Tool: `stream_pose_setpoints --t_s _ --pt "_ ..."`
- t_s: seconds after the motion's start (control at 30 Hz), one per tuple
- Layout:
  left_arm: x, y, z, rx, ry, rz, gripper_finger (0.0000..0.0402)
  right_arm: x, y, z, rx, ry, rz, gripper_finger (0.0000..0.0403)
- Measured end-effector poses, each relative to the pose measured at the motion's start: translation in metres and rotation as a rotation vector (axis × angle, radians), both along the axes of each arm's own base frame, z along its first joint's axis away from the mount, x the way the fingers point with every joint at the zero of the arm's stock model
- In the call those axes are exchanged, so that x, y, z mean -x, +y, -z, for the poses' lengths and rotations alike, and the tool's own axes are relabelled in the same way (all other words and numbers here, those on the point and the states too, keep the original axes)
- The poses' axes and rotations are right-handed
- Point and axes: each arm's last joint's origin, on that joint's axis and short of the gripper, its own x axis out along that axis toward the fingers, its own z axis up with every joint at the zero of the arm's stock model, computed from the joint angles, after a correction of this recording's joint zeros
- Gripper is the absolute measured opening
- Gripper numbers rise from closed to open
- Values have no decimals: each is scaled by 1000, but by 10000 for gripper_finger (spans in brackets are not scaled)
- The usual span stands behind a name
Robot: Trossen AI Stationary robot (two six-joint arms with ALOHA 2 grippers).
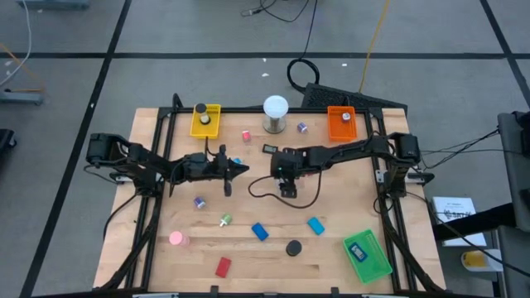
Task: Pick & Place Office items
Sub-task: Put the top green charger adaptor into the orange bin
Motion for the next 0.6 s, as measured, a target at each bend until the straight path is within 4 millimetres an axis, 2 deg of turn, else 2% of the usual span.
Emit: stream_pose_setpoints --t_s 0.27,0.6 --pt "0 0 1 0 8 0 21 0 1 0 -42 -3 1 265" --pt "0 0 1 -3 15 1 21 6 6 16 -46 -16 -7 259"
